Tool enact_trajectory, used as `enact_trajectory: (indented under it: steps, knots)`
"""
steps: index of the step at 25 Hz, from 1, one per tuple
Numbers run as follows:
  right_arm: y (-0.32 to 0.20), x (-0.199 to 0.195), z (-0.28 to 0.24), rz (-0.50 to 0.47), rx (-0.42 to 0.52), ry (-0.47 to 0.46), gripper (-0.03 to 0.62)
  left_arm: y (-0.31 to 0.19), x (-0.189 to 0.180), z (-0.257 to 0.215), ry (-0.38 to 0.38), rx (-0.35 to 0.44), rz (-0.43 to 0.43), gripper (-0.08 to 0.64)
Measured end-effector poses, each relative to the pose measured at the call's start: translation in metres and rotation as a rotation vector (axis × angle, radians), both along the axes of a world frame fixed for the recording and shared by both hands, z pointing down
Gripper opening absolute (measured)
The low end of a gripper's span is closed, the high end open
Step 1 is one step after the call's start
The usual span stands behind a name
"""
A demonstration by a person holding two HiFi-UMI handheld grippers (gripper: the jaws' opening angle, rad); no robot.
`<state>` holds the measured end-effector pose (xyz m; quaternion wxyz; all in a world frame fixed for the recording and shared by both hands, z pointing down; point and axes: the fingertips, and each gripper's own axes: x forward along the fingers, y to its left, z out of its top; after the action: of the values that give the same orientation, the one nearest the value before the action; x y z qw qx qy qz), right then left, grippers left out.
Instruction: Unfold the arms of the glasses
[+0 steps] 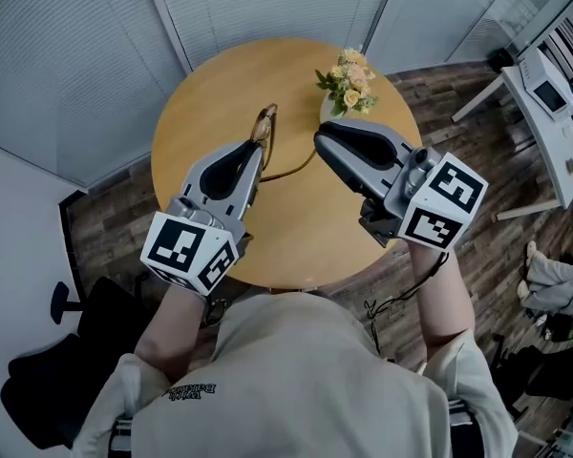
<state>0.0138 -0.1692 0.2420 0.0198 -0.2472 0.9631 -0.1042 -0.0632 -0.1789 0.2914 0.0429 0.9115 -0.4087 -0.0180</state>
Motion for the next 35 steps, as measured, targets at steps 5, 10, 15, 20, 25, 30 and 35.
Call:
enact_trajectory:
  steps: [5, 10, 15, 20, 25, 30, 35]
  knots:
    - [0.007, 0.013, 0.021, 0.036, -0.054, -0.007, 0.064, -0.007, -0.012, -0.005, -0.002, 0.014, -0.035, 0.041]
    - [0.017, 0.025, 0.049, 0.076, -0.107, 0.001, 0.064, -0.009, -0.015, -0.006, 0.015, 0.013, -0.046, 0.041]
    - [0.023, 0.033, 0.074, 0.089, -0.163, 0.006, 0.064, -0.01, -0.012, -0.003, 0.018, 0.009, -0.043, 0.041]
    - [0.03, 0.035, 0.093, 0.099, -0.19, 0.034, 0.064, -0.01, -0.01, -0.004, 0.024, 0.01, -0.04, 0.041]
    - [0.032, 0.036, 0.101, 0.096, -0.198, 0.059, 0.064, -0.011, -0.008, 0.0, 0.027, -0.006, -0.034, 0.043]
    - [0.03, 0.038, 0.096, 0.101, -0.171, 0.064, 0.064, -0.009, -0.007, 0.001, 0.017, -0.005, -0.03, 0.041]
    - [0.03, 0.042, 0.074, 0.074, -0.101, 0.09, 0.064, -0.008, -0.004, -0.002, 0.023, 0.003, -0.022, 0.041]
